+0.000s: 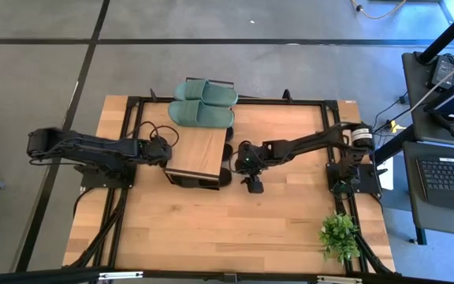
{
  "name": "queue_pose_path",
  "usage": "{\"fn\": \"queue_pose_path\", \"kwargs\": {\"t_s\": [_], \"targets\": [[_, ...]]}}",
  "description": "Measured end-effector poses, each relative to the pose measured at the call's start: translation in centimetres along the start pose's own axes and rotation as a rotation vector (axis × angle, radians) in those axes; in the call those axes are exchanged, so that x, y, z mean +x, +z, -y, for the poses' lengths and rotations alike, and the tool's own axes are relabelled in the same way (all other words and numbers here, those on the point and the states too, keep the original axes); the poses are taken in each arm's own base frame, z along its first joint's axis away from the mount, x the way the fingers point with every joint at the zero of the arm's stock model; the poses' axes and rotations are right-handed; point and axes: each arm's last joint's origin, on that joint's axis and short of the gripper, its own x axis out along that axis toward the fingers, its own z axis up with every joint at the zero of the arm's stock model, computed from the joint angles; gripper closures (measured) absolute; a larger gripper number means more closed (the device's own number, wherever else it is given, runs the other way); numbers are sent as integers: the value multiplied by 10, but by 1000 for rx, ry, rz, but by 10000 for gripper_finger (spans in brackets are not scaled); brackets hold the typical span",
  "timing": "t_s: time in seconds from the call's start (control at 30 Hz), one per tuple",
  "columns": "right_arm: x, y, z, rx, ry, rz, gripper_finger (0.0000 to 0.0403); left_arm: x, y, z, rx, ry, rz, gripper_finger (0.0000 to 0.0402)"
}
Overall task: Pick and place slides into the shelf
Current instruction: Return to Home Position
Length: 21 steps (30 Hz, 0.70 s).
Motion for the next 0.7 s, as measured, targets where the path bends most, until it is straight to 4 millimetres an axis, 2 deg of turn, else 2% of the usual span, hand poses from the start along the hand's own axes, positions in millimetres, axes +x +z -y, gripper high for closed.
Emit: {"fn": "queue_pose_path", "kwargs": {"t_s": [0.17, 0.37, 0.53, 0.7], "targets": [[-28, 2, -4, 4, -42, -22, 201, -10, -6, -12, -48, 27, -38, 401], [-66, 0, -11, -5, -100, 5, 201, -26, -9, -27, -125, 49, -1, 401], [-102, -17, -14, 16, -127, 105, 201, -39, -5, -33, -115, -20, 134, 401], [-132, -46, -11, 58, -187, 299, 201, -52, -1, -39, -76, -59, 300, 401]]}}
